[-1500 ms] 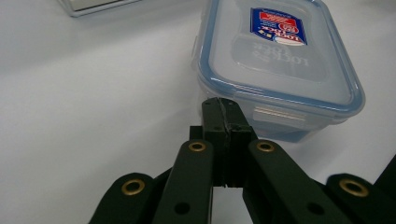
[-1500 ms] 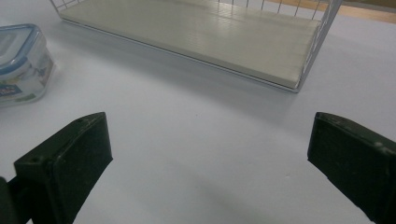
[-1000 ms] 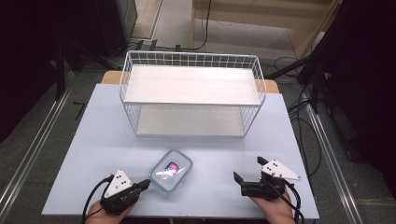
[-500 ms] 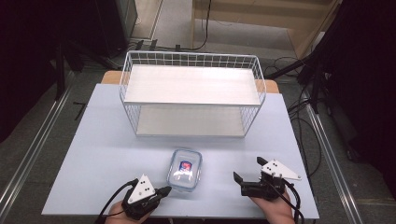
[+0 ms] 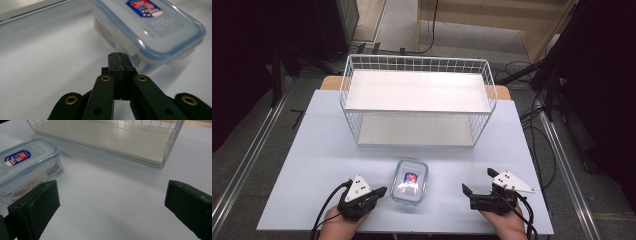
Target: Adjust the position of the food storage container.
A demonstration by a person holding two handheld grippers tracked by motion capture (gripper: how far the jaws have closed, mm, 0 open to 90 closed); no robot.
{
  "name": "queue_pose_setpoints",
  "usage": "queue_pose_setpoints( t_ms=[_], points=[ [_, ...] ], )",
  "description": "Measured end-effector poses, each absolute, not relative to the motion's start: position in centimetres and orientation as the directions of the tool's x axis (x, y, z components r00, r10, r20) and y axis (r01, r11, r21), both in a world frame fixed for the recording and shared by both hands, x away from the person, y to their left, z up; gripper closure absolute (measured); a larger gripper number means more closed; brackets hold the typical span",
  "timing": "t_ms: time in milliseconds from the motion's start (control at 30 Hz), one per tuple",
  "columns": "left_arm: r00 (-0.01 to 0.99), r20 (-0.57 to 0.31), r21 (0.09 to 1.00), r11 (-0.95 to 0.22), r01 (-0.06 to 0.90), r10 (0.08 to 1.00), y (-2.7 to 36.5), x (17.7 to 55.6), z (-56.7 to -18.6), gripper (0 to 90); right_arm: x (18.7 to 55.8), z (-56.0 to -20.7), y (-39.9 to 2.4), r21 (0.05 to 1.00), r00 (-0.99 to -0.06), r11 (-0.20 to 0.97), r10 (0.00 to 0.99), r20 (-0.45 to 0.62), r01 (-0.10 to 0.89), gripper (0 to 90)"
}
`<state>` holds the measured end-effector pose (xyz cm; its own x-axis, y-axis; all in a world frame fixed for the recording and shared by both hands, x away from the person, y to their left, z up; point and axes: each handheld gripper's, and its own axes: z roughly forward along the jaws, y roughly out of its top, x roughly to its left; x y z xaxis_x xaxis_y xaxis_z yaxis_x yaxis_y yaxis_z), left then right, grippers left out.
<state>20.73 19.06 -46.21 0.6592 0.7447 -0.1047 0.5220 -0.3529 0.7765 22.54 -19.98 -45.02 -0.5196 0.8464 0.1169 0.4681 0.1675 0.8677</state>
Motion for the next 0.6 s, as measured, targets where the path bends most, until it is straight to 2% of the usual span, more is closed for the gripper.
queue_pose_setpoints(
  t_ms=[333,600],
  points=[
    [0.671,-0.142,0.781,-0.334,0.528,0.728,17.9,20.9,-46.2,90.0,22.2,-45.2,-20.6,0.866,-0.508,0.159,0.852,0.123,0.475,0.1],
    [0.744,-0.152,0.777,-0.387,0.497,0.651,14.9,19.6,-46.5,90.0,22.1,-45.1,-20.6,0.866,-0.507,0.153,0.853,0.128,0.476,0.2]
  ],
)
